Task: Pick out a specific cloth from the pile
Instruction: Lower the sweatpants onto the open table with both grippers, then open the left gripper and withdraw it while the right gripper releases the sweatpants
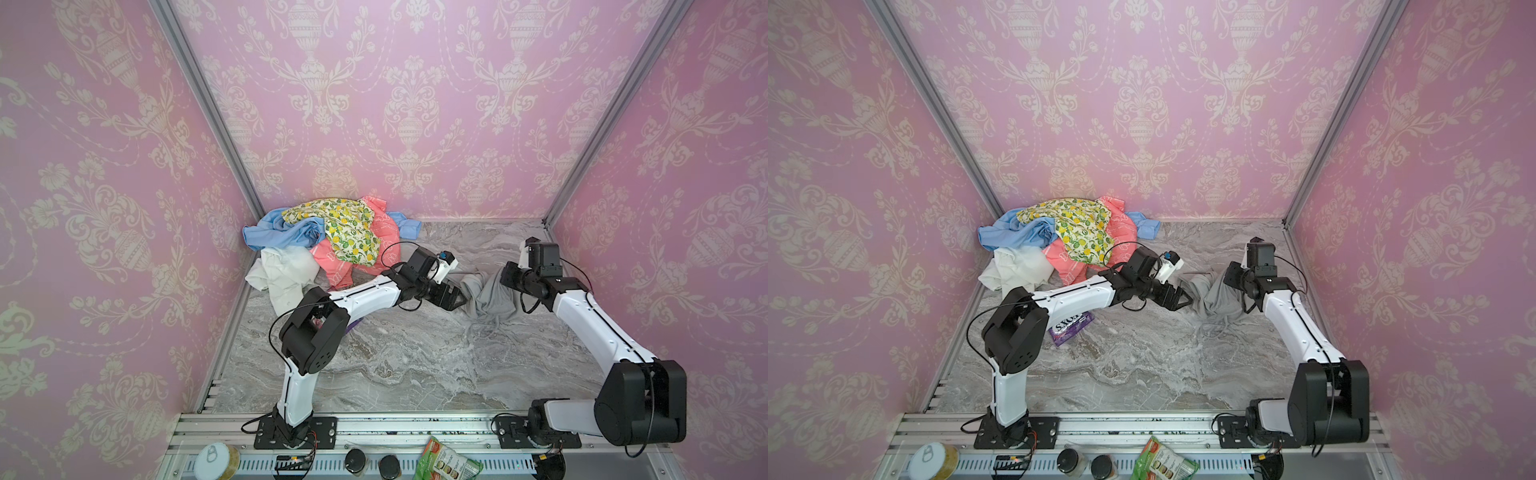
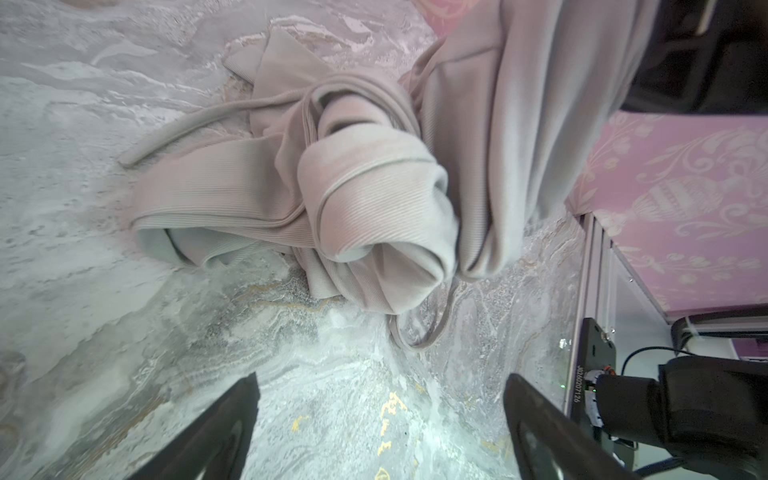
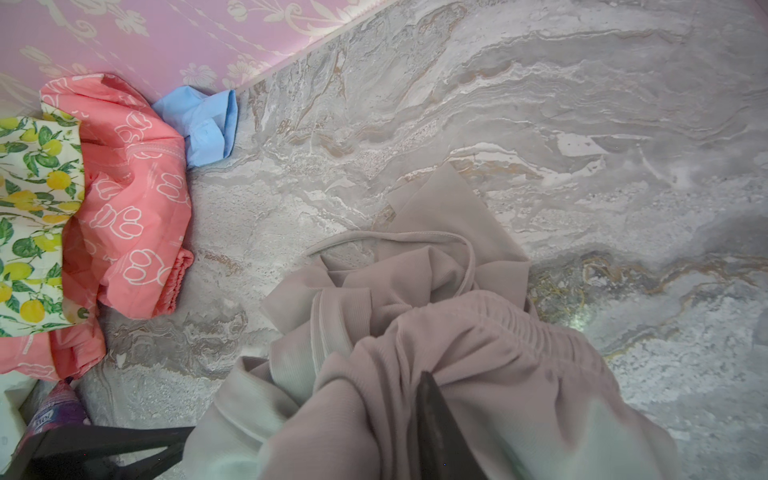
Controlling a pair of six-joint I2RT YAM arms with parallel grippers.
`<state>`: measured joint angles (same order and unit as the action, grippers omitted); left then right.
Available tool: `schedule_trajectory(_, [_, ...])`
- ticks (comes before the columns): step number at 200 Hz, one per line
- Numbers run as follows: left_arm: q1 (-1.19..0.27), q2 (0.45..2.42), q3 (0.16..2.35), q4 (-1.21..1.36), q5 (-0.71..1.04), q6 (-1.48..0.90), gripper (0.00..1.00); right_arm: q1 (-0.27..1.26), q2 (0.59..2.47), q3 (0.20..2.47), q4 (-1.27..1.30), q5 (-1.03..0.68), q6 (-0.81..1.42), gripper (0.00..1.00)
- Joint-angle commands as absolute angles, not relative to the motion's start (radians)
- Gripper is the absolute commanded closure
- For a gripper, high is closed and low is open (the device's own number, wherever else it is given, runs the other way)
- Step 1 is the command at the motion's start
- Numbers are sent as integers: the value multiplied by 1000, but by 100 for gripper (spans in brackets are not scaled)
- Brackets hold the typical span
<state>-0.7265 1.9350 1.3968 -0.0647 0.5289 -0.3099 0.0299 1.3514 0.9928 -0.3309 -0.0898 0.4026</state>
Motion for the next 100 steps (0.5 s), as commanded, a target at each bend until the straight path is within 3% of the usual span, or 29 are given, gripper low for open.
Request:
schedule_trajectory(1, [-695, 1825, 1303, 81, 573, -400, 7, 75, 1412, 1042, -345, -82, 376, 71])
schedule_trajectory(49, [-628, 1652, 1129, 138, 463, -490, 8, 166, 1630, 1095, -387, -12, 387, 57])
schedule_trajectory(61, [-619, 1622, 1095, 147, 439, -501, 8, 192, 1693, 1115, -415, 23, 402, 50])
schedule_trajectory(67, [-617, 1609, 1082, 151, 427, -508, 8, 204, 1722, 1126, -429, 42, 411, 39])
schedule_trajectory(100, [-599, 1557, 1024, 161, 365, -523, 8, 240, 1801, 1116, -421, 114, 474, 25])
